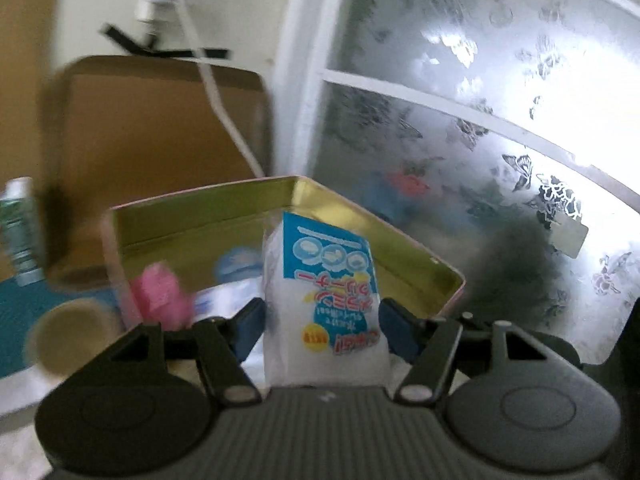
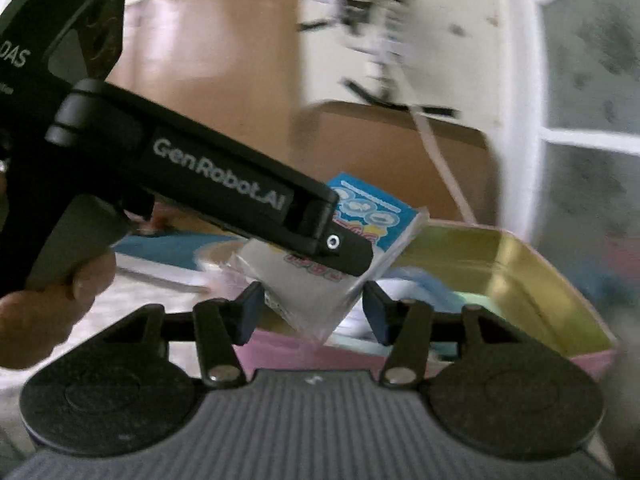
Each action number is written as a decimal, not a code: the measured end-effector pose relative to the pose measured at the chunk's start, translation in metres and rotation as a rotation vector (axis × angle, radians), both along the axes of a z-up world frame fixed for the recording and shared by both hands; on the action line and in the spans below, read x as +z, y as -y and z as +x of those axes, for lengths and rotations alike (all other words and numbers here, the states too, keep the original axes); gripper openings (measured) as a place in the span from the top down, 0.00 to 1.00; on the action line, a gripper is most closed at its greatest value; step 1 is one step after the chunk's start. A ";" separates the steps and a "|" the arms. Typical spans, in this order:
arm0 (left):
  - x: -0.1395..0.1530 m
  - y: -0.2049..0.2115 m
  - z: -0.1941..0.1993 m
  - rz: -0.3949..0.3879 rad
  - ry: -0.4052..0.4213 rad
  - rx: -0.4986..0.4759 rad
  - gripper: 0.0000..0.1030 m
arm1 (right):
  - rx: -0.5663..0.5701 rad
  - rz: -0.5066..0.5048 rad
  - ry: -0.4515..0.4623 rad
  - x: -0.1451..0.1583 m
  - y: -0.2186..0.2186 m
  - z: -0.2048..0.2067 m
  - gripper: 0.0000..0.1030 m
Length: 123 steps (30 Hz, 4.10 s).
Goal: Organize soft objects
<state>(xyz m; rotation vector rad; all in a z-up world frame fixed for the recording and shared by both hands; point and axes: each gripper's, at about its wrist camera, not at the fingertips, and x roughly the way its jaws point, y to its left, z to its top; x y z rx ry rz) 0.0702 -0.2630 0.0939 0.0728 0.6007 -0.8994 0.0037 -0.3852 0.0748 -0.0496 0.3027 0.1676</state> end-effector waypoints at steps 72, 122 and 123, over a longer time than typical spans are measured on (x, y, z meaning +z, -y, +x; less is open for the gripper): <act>-0.041 -0.167 -0.086 0.149 -0.007 0.530 0.00 | -0.214 0.425 -0.123 -0.008 -0.026 -0.040 0.32; -0.038 -0.156 -0.133 0.216 0.113 0.503 0.00 | -0.263 0.457 -0.059 -0.013 -0.035 -0.091 0.26; -0.038 -0.156 -0.132 0.217 0.113 0.504 0.00 | -0.263 0.454 -0.057 -0.013 -0.035 -0.090 0.26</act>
